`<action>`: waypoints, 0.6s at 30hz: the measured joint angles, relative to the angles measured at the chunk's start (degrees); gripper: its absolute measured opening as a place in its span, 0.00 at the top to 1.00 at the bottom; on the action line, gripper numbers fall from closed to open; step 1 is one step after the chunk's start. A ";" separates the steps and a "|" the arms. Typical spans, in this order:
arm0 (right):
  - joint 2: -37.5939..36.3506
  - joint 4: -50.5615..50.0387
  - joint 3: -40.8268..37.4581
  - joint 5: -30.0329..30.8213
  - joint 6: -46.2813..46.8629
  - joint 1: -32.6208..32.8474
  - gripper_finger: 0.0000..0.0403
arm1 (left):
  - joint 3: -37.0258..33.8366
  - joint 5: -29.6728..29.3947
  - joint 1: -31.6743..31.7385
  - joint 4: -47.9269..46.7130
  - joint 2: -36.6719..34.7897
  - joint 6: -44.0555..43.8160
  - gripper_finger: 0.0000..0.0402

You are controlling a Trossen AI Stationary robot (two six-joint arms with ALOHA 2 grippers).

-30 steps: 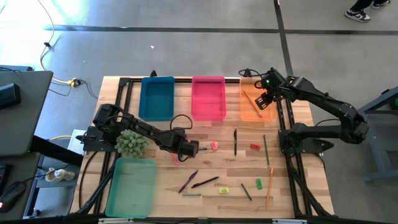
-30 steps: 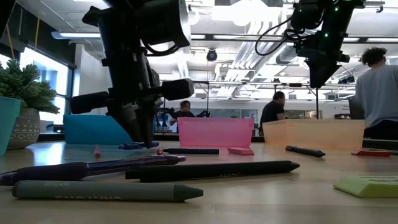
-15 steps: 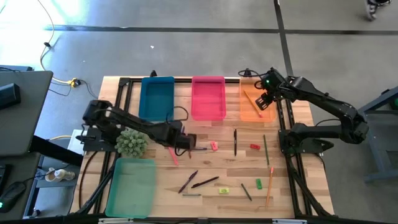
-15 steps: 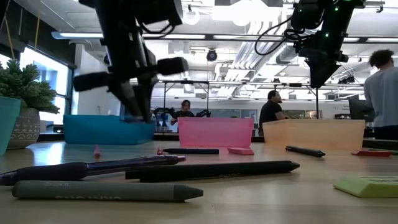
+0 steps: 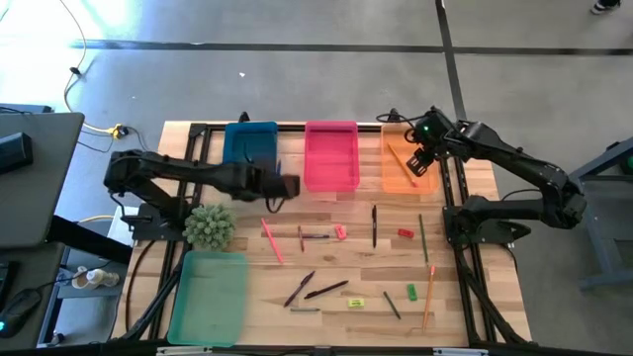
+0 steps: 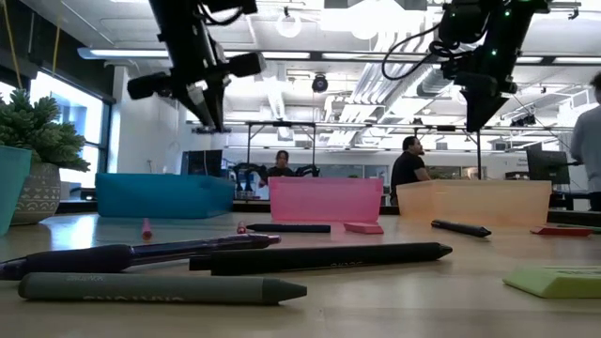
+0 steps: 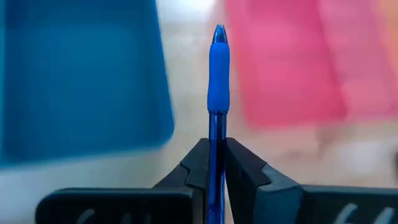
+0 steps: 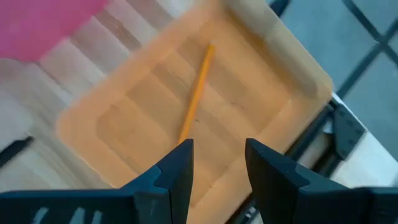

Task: Sort crayons/erasers/pens/pencils in bins
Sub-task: Put the blue pen into the blue bin

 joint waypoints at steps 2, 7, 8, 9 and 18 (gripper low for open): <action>0.00 1.02 0.00 -1.51 -0.13 0.00 0.66 | -0.05 -0.60 2.53 -0.68 -1.53 2.35 0.95; 0.00 3.98 0.00 -5.12 0.25 0.00 0.66 | -0.13 -1.64 8.98 -2.46 -4.40 9.93 0.95; 0.00 4.68 0.00 -5.76 0.31 0.00 0.66 | -0.05 -1.68 10.35 -1.91 -4.55 11.63 0.95; 0.00 5.47 0.00 -6.02 0.33 0.00 0.66 | 0.04 -1.65 11.92 -1.56 -4.50 13.36 0.95; 0.02 13.52 0.00 -6.15 11.85 0.02 0.66 | -0.07 3.67 26.78 -1.31 -4.20 32.60 0.95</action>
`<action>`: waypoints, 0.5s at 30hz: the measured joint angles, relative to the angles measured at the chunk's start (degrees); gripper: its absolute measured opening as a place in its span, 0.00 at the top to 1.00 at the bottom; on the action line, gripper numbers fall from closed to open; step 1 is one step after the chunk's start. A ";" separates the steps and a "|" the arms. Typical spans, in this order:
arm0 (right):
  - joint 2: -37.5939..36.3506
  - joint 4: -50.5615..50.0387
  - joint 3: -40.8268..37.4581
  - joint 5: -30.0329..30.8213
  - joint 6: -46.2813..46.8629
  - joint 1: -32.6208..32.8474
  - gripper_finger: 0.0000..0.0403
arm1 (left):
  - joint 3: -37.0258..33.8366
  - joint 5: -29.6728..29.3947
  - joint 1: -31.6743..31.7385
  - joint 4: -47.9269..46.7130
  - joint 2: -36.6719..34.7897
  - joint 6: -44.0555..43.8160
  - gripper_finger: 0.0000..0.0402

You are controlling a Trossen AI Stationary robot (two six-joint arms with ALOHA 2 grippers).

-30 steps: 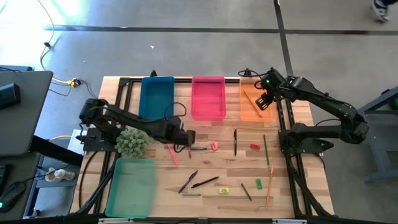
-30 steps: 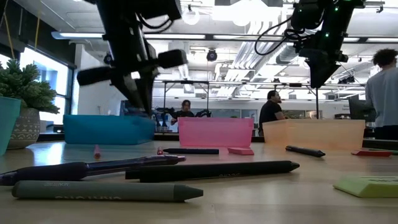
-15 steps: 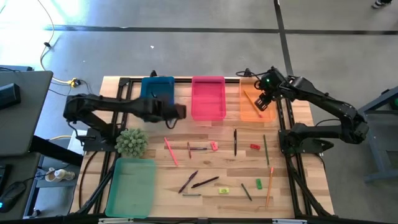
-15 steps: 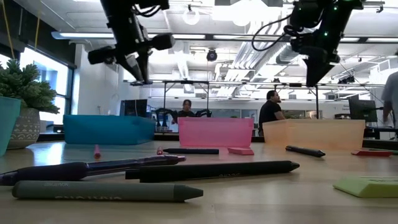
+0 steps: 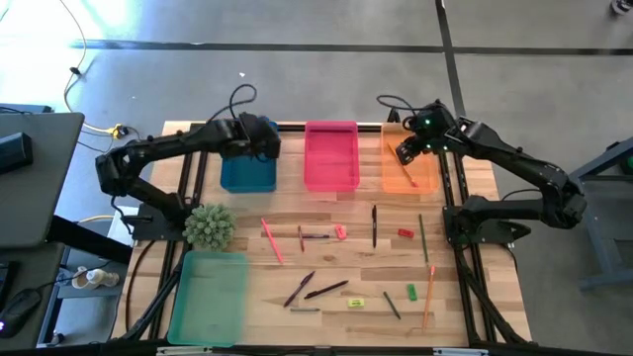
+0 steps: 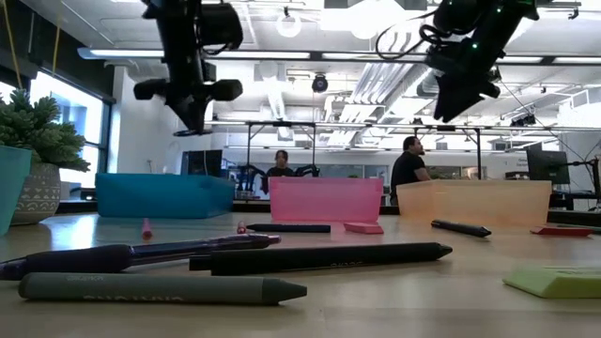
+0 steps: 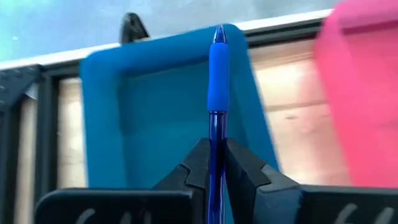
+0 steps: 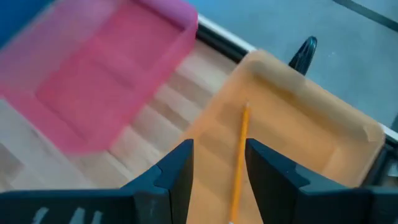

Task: Sort crayons/erasers/pens/pencils in bins
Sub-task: Put the blue pen into the blue bin

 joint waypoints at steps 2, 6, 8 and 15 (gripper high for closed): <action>0.00 1.78 0.00 -0.01 2.38 -0.01 0.66 | 0.00 1.08 3.16 -0.02 0.02 3.25 0.95; 0.01 5.39 0.00 0.01 6.42 0.01 0.66 | 0.00 3.95 8.74 0.15 0.22 10.21 0.95; 0.02 6.88 0.00 0.00 8.46 0.01 0.66 | 0.00 4.92 10.35 0.38 1.10 11.94 0.95; 0.04 9.00 0.00 0.04 16.45 0.01 0.66 | -0.04 13.56 13.03 4.14 5.97 19.74 0.95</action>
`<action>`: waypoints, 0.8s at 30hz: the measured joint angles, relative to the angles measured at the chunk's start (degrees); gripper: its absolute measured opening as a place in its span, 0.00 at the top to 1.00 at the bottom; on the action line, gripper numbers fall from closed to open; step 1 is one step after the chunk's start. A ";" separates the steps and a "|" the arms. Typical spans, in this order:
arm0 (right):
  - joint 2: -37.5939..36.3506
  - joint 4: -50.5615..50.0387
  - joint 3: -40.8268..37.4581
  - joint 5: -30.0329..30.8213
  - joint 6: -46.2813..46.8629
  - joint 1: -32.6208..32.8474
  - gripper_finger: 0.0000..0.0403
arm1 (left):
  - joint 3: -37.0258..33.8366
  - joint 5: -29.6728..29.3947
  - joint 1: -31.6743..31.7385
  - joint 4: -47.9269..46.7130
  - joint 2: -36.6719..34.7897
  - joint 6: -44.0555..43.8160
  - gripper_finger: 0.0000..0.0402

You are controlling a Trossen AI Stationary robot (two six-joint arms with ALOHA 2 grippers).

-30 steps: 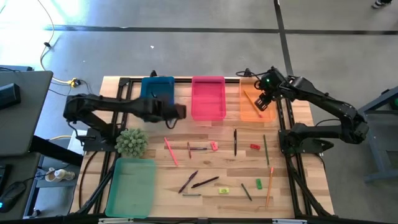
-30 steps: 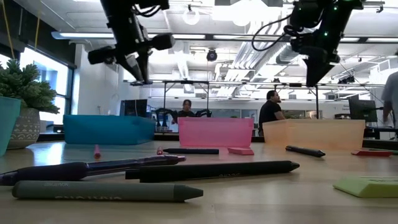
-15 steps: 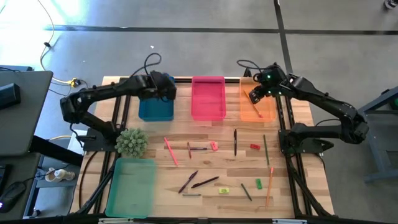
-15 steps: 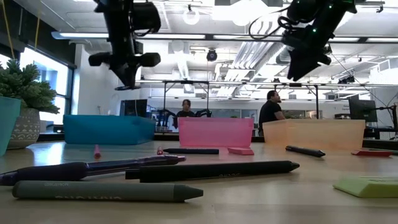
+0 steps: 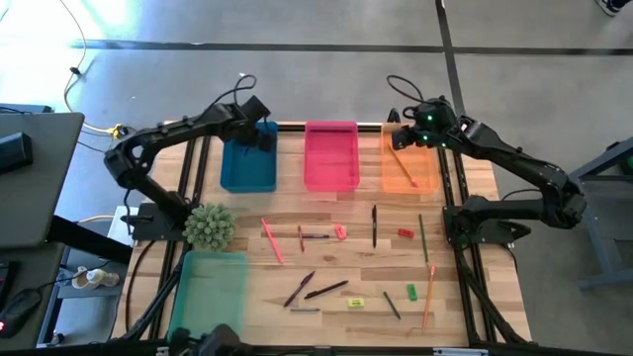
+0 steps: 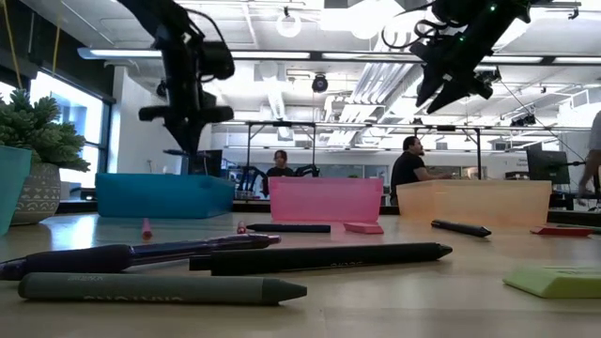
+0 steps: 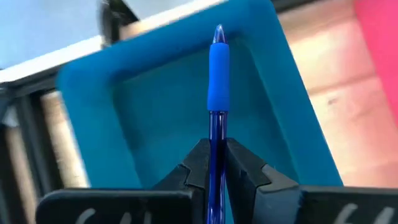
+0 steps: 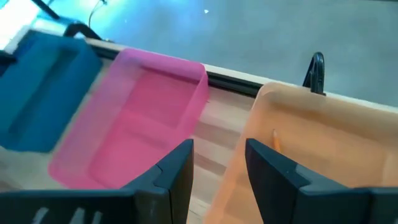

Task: Sort crayons/erasers/pens/pencils in bins
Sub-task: Put the blue pen into the blue bin

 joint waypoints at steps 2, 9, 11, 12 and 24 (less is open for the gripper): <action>0.00 0.00 0.00 -0.02 1.83 0.00 0.66 | 0.00 0.67 -0.03 0.83 1.23 1.62 0.95; 0.00 0.02 0.00 0.09 7.35 0.92 0.66 | 0.00 3.59 -0.05 0.79 5.40 6.72 0.95; 0.02 0.02 0.00 0.08 8.26 2.04 0.66 | 0.00 3.67 -0.05 0.78 6.22 7.88 0.95; 0.02 0.02 0.00 0.07 8.69 2.69 0.66 | 0.00 3.71 -0.05 0.79 6.62 8.41 0.95; 0.09 0.83 0.00 1.68 14.85 13.48 0.66 | 0.00 8.40 0.34 0.39 9.41 13.49 0.95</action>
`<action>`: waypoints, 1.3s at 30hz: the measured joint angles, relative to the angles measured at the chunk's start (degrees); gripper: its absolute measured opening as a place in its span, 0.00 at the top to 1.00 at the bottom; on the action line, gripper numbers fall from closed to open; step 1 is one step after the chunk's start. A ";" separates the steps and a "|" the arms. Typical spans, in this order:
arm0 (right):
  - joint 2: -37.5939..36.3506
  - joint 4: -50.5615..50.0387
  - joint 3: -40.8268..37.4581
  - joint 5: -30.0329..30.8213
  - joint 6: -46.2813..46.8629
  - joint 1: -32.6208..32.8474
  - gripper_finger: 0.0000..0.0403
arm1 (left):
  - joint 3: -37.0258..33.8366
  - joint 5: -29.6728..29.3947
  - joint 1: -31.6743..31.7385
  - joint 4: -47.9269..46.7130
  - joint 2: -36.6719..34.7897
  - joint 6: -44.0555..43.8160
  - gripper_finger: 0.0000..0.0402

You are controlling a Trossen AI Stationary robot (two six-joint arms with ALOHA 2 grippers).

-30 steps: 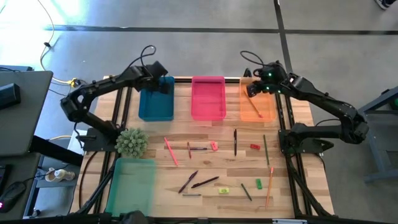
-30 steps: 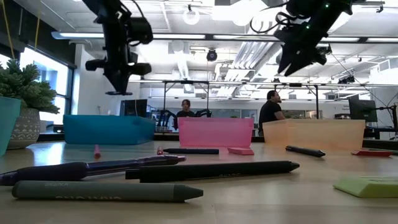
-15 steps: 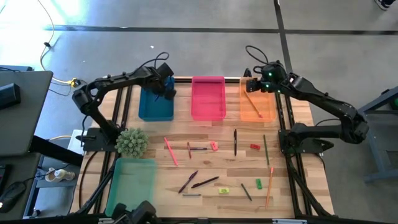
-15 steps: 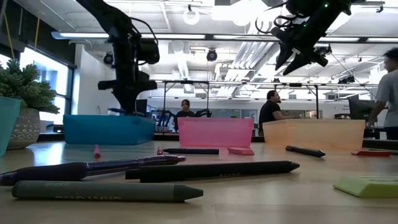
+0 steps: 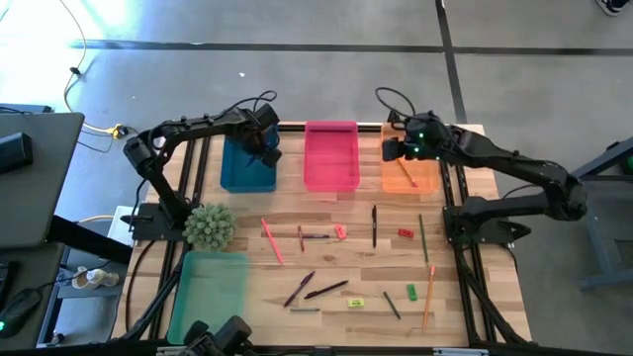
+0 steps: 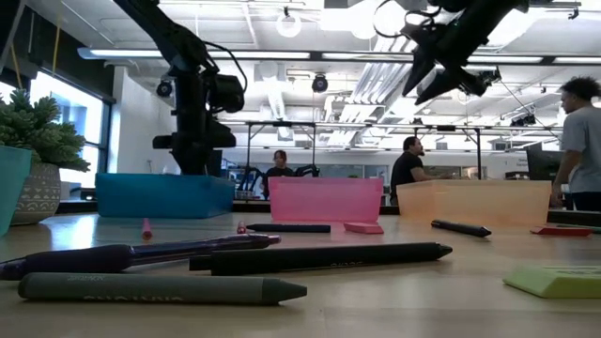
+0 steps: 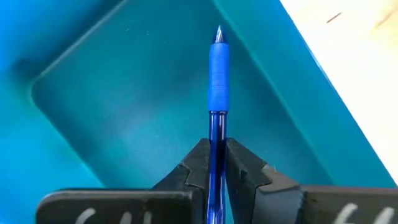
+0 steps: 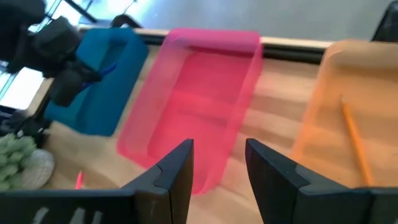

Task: Sort crayons/erasers/pens/pencils in bins
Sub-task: Put the blue pen into the blue bin, then put the pink eraser into the pink bin

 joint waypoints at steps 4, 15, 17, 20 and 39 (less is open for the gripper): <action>0.00 0.02 0.00 1.36 2.19 4.29 0.66 | 0.00 -0.44 0.02 -0.05 0.00 0.03 0.93; 1.37 2.89 0.00 4.06 2.19 13.23 0.66 | 0.00 -0.44 0.05 -0.27 0.00 4.07 0.71; 2.03 5.97 0.00 4.87 1.50 14.68 0.66 | 0.00 0.87 0.18 -0.27 0.00 5.25 0.67; 3.26 9.16 0.00 5.00 0.22 16.50 0.66 | 0.61 3.57 0.54 -1.64 0.00 7.86 0.64; 15.99 -9.01 14.85 8.86 1.19 21.88 0.66 | 10.80 11.22 -0.46 -12.39 -9.59 12.99 0.68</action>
